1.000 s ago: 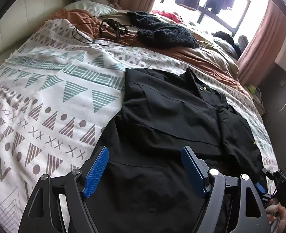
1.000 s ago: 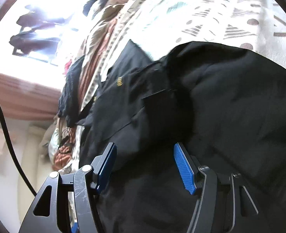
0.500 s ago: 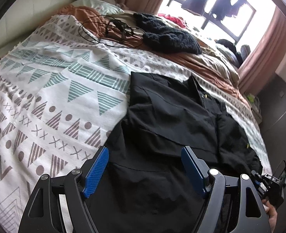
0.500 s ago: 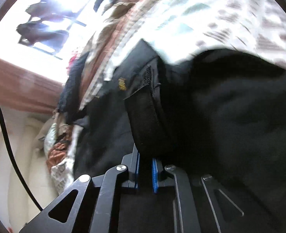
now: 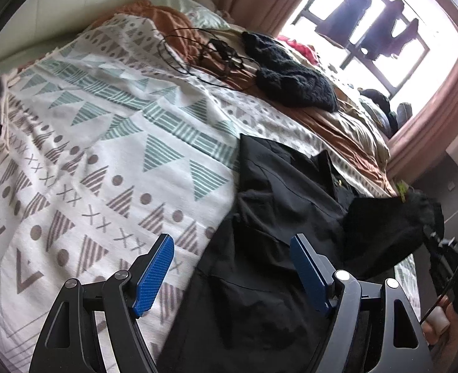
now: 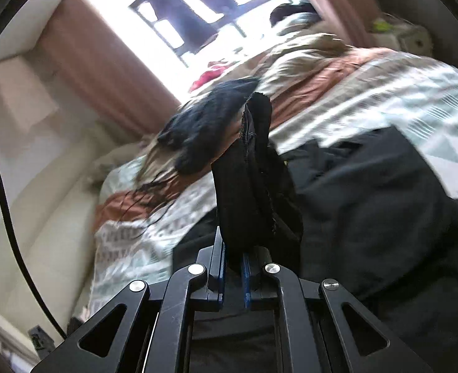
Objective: Fold large clothes
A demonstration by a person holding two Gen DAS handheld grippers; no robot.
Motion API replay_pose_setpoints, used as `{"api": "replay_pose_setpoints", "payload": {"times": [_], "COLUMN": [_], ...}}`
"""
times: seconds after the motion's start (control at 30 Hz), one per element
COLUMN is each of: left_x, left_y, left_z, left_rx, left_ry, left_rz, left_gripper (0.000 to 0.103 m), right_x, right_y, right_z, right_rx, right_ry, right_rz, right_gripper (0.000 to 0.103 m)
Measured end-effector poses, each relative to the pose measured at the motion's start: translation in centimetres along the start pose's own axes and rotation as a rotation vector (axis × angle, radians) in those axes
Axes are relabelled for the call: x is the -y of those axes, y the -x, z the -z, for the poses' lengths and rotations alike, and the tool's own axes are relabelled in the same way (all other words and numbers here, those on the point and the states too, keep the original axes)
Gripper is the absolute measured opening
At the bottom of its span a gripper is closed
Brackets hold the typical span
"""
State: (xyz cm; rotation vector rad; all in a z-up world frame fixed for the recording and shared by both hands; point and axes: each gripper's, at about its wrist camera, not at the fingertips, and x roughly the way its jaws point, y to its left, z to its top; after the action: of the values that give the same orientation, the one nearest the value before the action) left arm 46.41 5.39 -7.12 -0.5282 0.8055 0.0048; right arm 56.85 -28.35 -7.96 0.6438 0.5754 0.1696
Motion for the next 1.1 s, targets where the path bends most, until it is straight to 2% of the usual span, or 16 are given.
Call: {"api": "replay_pose_setpoints", "payload": {"times": [0.2,0.27,0.3,0.33,0.37,0.5,0.6,0.77,0.93,1.1], "left_x": [-2.1,-2.5,-2.6,-2.7,-2.8,-3.2,-2.8,-1.5,0.8,4.5], "left_y": [0.4,0.5,0.6,0.6,0.7,0.6,0.7,1.0,1.4,3.7], "left_z": [-0.5,-0.7,-0.7,-0.8,-0.9,-0.9,-0.9,-0.7,-0.1,1.2], "left_rx": [-0.014,-0.013,-0.010,-0.009,-0.008,-0.012,-0.012,-0.012,-0.054,-0.065], "left_ry": [0.084,0.095,0.094,0.094,0.095,0.114,0.102,0.066,0.018,-0.089], "left_rz": [0.005,0.004,0.001,-0.002,-0.006,-0.011,-0.013,-0.027,-0.027,-0.039], "left_gripper": [0.078,0.078,0.078,0.078,0.078,0.078,0.078,0.078,0.078,0.087], "right_x": [-6.1,-8.0,-8.9,-9.7,-10.0,-9.4,-7.9,-5.0,-0.4,2.3], "right_y": [-5.0,-7.5,-8.7,-9.6,-9.7,-8.2,-7.0,-4.4,-1.2,2.6], "right_z": [3.1,4.6,5.5,6.4,7.0,7.7,7.3,6.7,5.8,5.2], "right_rx": [-0.089,-0.171,-0.230,-0.287,-0.309,-0.291,-0.293,-0.244,-0.222,-0.195], "right_ry": [0.094,0.152,0.185,0.213,0.229,0.250,0.225,0.225,0.182,0.141], "right_rz": [-0.053,-0.094,-0.112,-0.130,-0.138,-0.158,-0.129,-0.031,0.075,0.134], "right_gripper": [0.010,0.018,0.032,0.038,0.047,0.064,0.064,0.064,0.064,0.064]}}
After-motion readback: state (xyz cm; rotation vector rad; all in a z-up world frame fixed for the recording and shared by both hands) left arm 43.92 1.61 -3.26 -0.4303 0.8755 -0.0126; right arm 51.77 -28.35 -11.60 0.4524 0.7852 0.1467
